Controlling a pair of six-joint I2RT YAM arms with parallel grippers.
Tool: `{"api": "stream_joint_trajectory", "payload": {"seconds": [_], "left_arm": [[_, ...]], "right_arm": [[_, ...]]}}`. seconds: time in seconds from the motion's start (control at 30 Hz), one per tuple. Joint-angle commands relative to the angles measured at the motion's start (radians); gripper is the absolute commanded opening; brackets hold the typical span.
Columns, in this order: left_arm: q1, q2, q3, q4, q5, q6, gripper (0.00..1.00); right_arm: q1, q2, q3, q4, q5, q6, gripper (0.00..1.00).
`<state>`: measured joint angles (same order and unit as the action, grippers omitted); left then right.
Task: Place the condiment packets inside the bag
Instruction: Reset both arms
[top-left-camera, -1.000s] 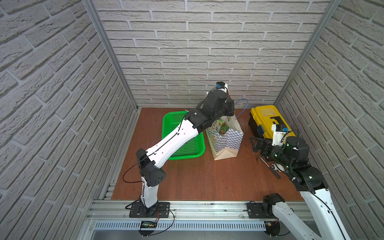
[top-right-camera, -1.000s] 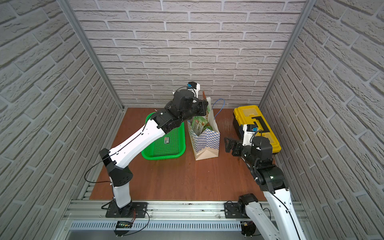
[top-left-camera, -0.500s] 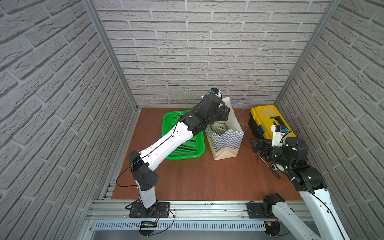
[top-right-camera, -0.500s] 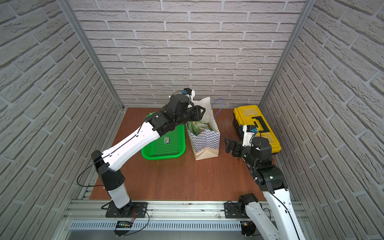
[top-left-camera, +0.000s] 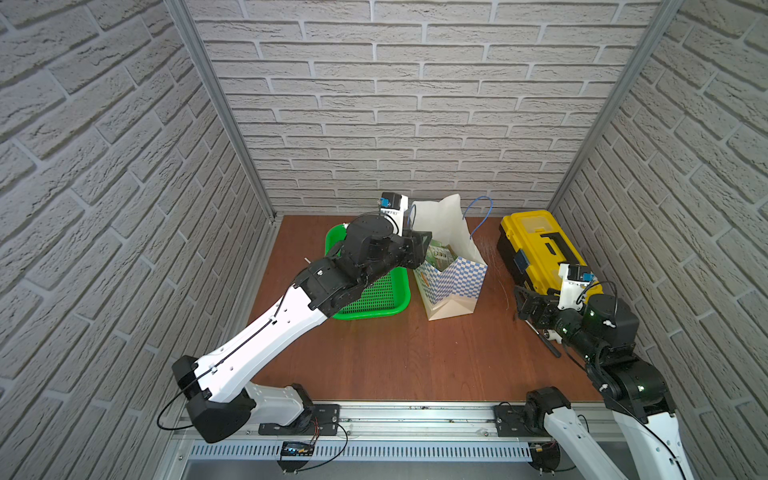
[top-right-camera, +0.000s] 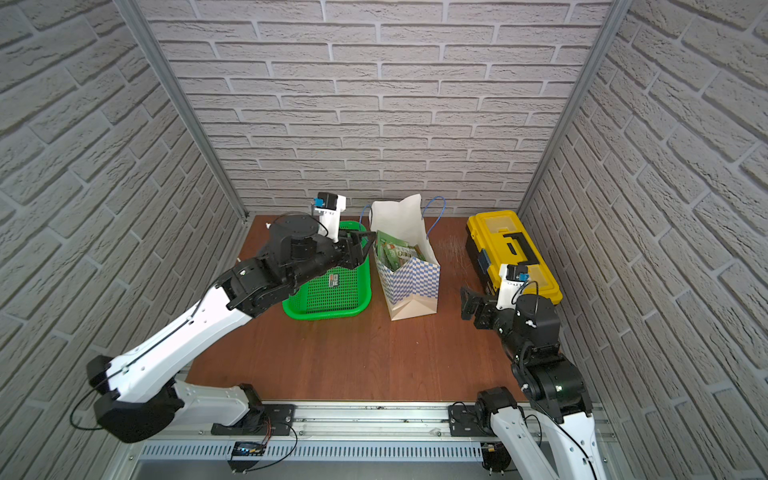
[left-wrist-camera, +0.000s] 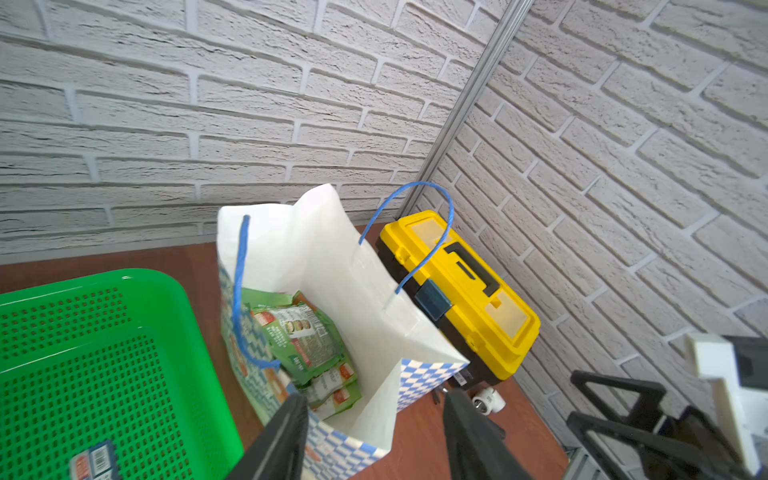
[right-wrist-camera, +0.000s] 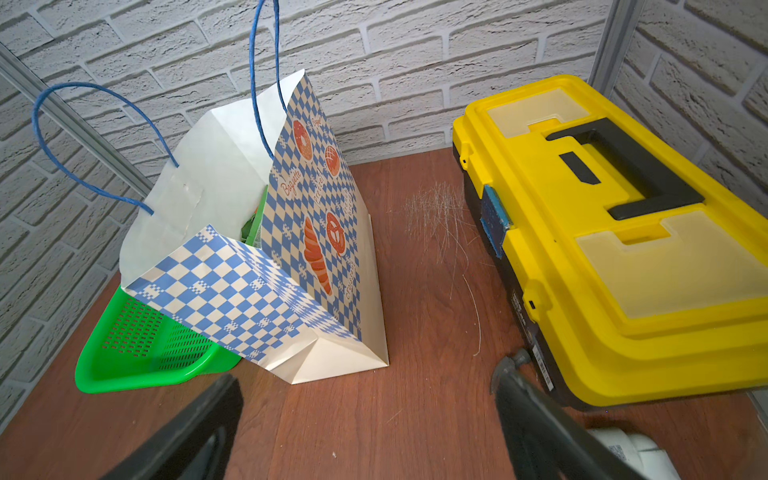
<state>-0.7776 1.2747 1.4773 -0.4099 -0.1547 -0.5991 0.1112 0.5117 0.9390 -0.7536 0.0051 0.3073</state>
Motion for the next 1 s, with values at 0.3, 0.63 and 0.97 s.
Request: {"api": "stream_joint_trajectory", "payload": {"seconds": [0.3, 0.63, 0.97], "left_arm": [[0.021, -0.395, -0.428, -0.136, -0.408, 0.104, 0.98], [0.563, -0.367, -0.743, 0.060, -0.306, 0.136, 0.98], [0.857, -0.273, -1.068, 0.658, -0.142, 0.367, 0.98]], "right_arm": [[-0.004, -0.192, -0.122, 0.079, -0.007, -0.078, 0.99], [-0.008, -0.022, -0.607, 0.769, 0.261, -0.142, 0.99], [-0.062, 0.518, -0.786, 1.456, 0.345, -0.147, 0.99]]}}
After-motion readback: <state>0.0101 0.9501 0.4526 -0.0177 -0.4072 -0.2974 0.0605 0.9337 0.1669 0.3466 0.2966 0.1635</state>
